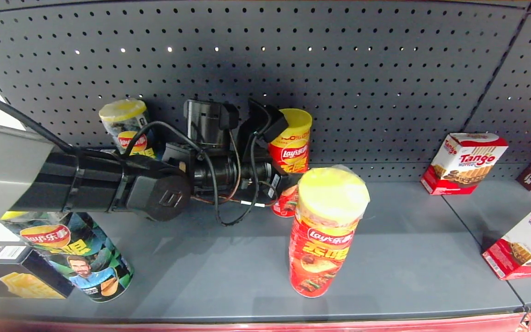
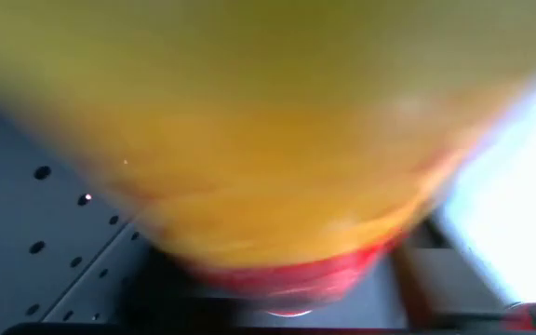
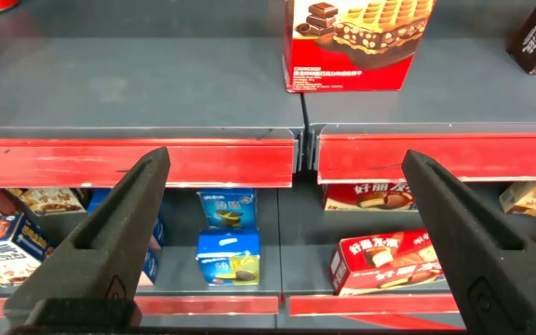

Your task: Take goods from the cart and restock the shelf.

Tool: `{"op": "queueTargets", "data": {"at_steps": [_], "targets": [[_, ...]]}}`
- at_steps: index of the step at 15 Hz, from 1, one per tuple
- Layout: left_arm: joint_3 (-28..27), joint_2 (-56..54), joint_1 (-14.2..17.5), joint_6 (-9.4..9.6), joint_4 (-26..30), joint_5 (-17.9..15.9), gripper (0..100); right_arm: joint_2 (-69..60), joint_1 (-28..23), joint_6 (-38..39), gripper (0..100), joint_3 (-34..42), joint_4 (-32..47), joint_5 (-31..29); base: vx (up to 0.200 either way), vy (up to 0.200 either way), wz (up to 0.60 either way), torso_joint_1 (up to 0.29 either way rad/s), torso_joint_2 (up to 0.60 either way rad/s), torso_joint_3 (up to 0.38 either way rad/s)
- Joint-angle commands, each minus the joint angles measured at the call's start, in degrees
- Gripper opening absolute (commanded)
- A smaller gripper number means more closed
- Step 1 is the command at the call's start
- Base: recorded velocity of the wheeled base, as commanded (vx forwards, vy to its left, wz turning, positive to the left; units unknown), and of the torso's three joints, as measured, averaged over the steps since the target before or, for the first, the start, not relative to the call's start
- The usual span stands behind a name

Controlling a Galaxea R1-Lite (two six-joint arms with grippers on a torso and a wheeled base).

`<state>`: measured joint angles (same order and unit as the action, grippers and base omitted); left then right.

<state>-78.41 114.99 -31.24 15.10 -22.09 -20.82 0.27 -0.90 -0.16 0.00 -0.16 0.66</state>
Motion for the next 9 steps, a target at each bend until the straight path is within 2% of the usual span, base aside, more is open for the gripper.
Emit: {"op": "queueTargets", "data": {"at_steps": [1, 4, 8, 9], "targets": [[0.1, -0.1, 0.0, -0.07, 0.1, 0.0, 100, 0.1, 0.0, 0.0, 100, 0.0, 0.0, 0.0, 0.000, 0.000, 0.00, 0.000, 0.00, 0.000], [1.4, -0.7, 0.0, -0.07, -0.9, 0.1, 100, 0.1, 0.0, 0.0, 100, 0.0, 0.0, 0.0, 0.000, 0.000, 0.00, 0.000, 0.00, 0.000], [11.3, -9.1, -0.5, 0.10, -5.2, 0.7, 100, 0.1, 0.0, 0.0, 100, 0.0, 0.0, 0.0, 0.000, 0.000, 0.00, 0.000, 0.00, 0.000], [13.2, -10.8, -0.5, 0.10, -5.9, 2.4, 100, 0.1, 0.1, 0.0, 100, 0.0, 0.0, 0.0, 0.000, 0.000, 0.00, 0.000, 0.00, 0.000]]}}
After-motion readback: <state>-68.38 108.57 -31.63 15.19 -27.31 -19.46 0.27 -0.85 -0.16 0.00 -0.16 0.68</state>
